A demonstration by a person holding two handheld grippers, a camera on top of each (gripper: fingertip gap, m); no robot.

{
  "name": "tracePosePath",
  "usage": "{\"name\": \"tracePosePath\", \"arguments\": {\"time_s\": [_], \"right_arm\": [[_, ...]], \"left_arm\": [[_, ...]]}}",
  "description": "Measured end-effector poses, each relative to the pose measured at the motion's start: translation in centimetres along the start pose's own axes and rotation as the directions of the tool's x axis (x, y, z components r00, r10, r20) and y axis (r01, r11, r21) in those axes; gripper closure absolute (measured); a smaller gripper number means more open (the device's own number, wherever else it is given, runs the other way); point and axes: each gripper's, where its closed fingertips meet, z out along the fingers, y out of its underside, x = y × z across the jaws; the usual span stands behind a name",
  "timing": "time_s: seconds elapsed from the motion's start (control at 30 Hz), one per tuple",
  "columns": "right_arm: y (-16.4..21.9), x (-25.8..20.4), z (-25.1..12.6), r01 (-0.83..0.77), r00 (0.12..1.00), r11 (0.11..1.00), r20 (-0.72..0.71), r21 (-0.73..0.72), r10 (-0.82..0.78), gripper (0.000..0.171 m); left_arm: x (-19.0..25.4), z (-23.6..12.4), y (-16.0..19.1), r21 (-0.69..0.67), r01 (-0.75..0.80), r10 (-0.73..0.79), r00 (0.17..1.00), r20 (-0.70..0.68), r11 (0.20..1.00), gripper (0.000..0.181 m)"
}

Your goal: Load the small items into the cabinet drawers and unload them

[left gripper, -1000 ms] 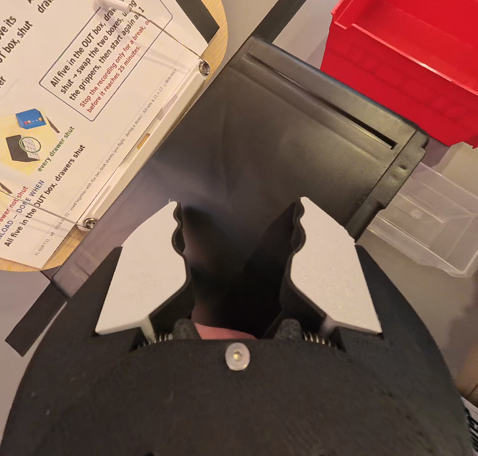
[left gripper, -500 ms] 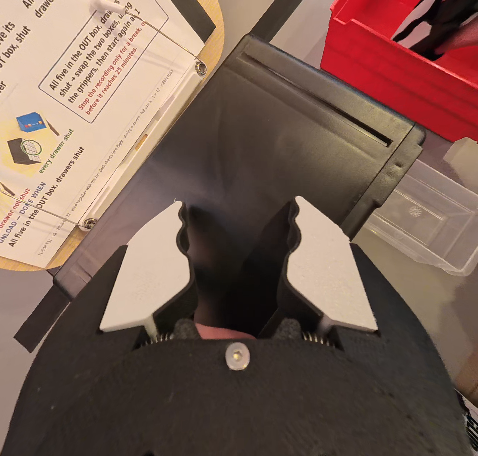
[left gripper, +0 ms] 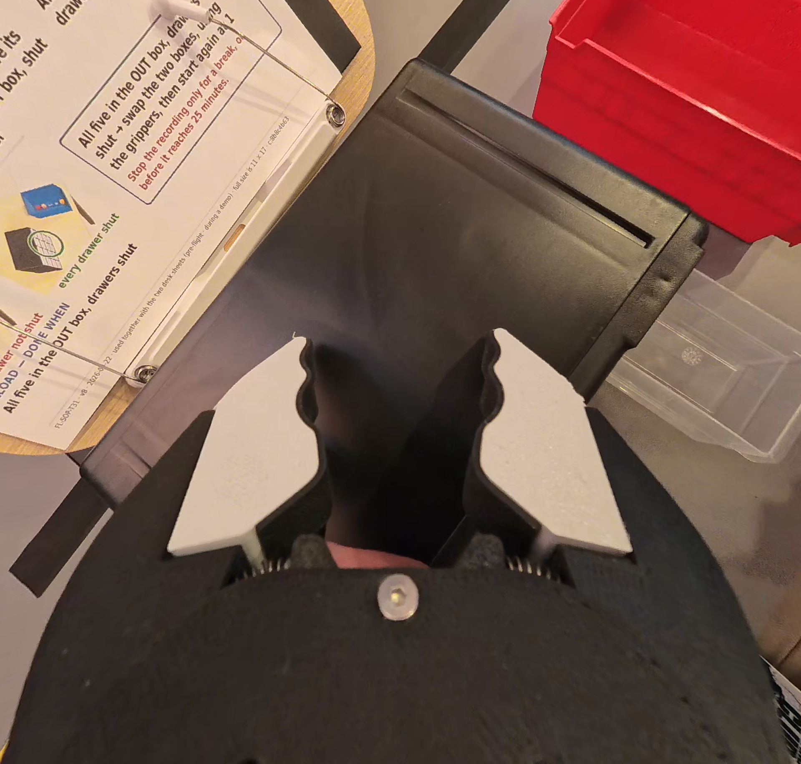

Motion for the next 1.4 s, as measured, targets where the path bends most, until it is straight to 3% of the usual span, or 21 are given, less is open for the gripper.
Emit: {"name": "tracePosePath", "arguments": {"time_s": [0.13,0.27,0.5,0.6,0.87,0.97,1.17,1.4], "right_arm": [[-7.6,-8.8,-2.1,0.22,0.951,0.957,0.175,0.186,-0.253,0.083],[-8.8,-14.1,-0.6,0.364,0.882,0.917,0.254,0.164,-0.396,0.074],[-8.9,-13.8,2.6,0.374,0.888,0.921,0.243,0.114,-0.39,0.104],[-9.1,-13.7,2.7,0.371,0.889,0.921,0.24,0.122,-0.39,0.109],[-9.5,-11.7,3.3,0.417,0.899,0.904,0.104,0.097,-0.426,0.093],[-9.4,-10.9,4.2,0.432,0.897,0.899,0.069,0.072,-0.436,0.095],[-9.2,-8.5,6.3,0.413,0.91,0.911,-0.046,0.01,-0.412,0.115],[-9.3,-8.2,5.8,0.401,0.912,0.916,-0.105,0.023,-0.396,0.105]], "left_arm": [[-0.1,0.0,0.1,0.001,0.013,-0.013,1.0,-0.01,1.0,0.105],[-0.1,0.1,0.1,-0.002,0.023,-0.023,1.0,-0.02,1.0,0.103],[0.0,0.0,0.0,-0.017,-0.005,0.005,1.0,-0.003,1.0,0.106],[0.0,0.0,0.0,-0.018,-0.006,0.006,1.0,-0.007,1.0,0.106],[0.0,0.1,0.0,-0.011,0.001,-0.001,1.0,-0.017,1.0,0.106],[0.0,0.0,0.0,-0.01,-0.001,0.001,1.0,-0.015,1.0,0.107],[0.0,0.1,0.0,-0.011,-0.002,0.002,1.0,-0.016,1.0,0.107],[0.0,0.1,0.1,-0.005,0.0,0.0,1.0,-0.015,1.0,0.107]]}}
